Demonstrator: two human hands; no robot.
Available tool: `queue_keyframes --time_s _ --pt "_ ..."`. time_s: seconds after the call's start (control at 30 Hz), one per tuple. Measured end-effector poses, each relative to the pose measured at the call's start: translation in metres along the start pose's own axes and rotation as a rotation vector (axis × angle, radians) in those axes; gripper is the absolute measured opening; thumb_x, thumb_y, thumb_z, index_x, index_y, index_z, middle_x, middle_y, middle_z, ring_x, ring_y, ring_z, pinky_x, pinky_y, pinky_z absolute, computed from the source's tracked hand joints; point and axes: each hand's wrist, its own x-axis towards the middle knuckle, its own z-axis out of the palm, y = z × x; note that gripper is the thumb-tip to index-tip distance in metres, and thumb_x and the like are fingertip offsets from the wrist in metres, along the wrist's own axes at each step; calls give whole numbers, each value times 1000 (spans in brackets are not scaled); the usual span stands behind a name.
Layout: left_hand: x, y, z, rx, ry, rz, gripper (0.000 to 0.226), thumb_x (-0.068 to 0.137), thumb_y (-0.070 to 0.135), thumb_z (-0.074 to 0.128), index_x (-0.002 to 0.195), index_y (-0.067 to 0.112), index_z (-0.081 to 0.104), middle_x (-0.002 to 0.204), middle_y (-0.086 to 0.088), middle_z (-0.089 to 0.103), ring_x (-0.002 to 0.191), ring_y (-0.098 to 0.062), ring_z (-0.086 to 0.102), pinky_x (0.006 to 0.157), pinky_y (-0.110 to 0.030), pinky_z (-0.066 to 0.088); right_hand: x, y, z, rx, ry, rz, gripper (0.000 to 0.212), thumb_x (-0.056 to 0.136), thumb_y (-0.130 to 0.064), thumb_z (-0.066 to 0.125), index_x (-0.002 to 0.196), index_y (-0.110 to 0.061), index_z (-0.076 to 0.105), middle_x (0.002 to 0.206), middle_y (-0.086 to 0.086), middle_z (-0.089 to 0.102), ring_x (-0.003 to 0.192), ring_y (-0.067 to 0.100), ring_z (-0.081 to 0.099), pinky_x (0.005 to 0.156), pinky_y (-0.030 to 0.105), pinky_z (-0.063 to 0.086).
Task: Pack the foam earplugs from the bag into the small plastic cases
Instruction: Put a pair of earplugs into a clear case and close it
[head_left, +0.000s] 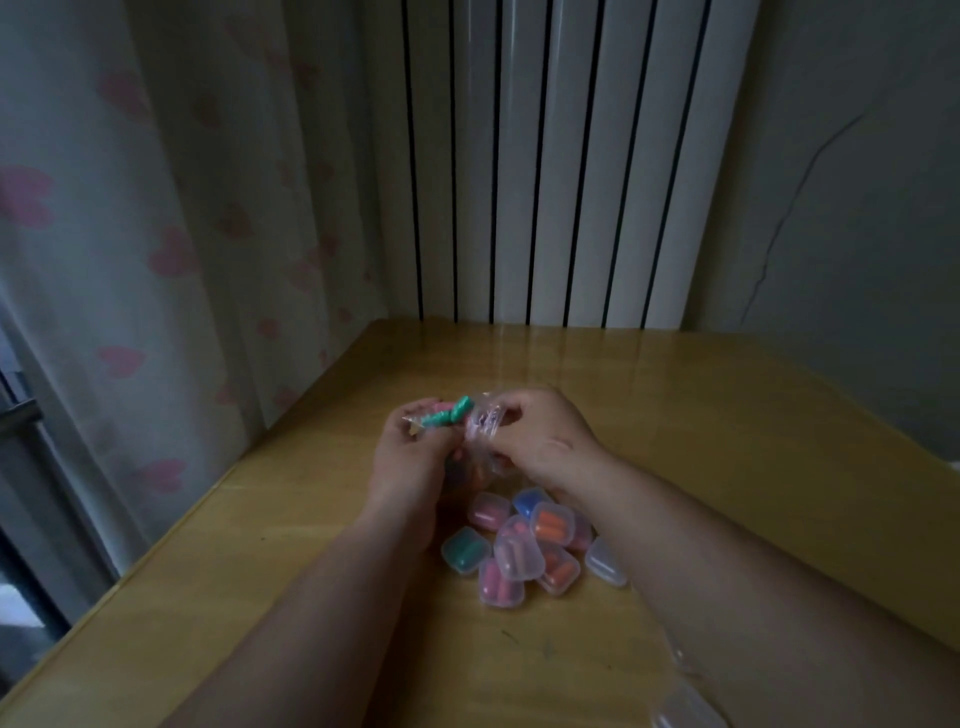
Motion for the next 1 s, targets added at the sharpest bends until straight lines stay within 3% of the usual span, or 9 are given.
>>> queue_keyframes --time_s 0.13,0.23,0.3,0.43,0.53,0.67,0.83,1.0 --pt "-3 0 3 26 -13 16 19 90 18 68 109 20 64 99 -15 72 76 -22 71 61 -34 57 1 0 3 46 24 -40 8 85 -17 72 81 -23 67 77 5 69 64 17 63 53 28 52" --pt "-4 2 4 10 -29 -1 21 88 8 68 106 19 63 97 -15 71 79 -27 70 71 -40 59 2 -1 5 75 66 -24 7 87 -22 70 86 -27 67 87 5 71 74 20 66 54 26 50" --pt "-6 4 4 21 -37 3 25 87 3 67 106 19 63 96 -15 70 76 -25 70 68 -38 59 3 -1 4 130 95 15 8 88 -22 70 85 -29 68 89 5 72 73 19 68 53 26 50" --pt "-7 5 4 36 -11 15 27 88 4 66 109 19 61 100 -16 71 82 -27 69 68 -37 58 5 1 4 274 20 188 12 90 -10 64 98 -18 69 66 2 61 49 10 54 46 23 47" --pt "-5 3 2 84 46 37 25 88 8 68 105 24 62 97 -10 70 81 -23 69 61 -33 58 7 1 6 387 16 258 16 91 -3 60 105 -10 64 61 2 55 47 10 46 45 24 42" --pt "-2 0 1 124 86 52 25 85 6 69 96 27 61 92 -9 70 77 -23 67 66 -35 56 6 -1 5 431 -10 293 21 92 7 50 91 -13 57 68 10 56 51 13 44 44 22 36" --pt "-3 4 4 12 95 18 19 82 3 61 92 19 63 82 -11 65 71 -24 62 59 -31 50 5 1 -1 431 99 276 24 84 9 60 77 -14 61 66 11 56 51 16 46 40 23 41" --pt "-3 4 5 120 79 19 34 87 0 56 108 27 58 102 -9 65 76 -21 65 55 -29 53 1 1 -6 370 136 263 20 82 8 65 81 -12 64 66 9 59 48 15 50 44 24 44"
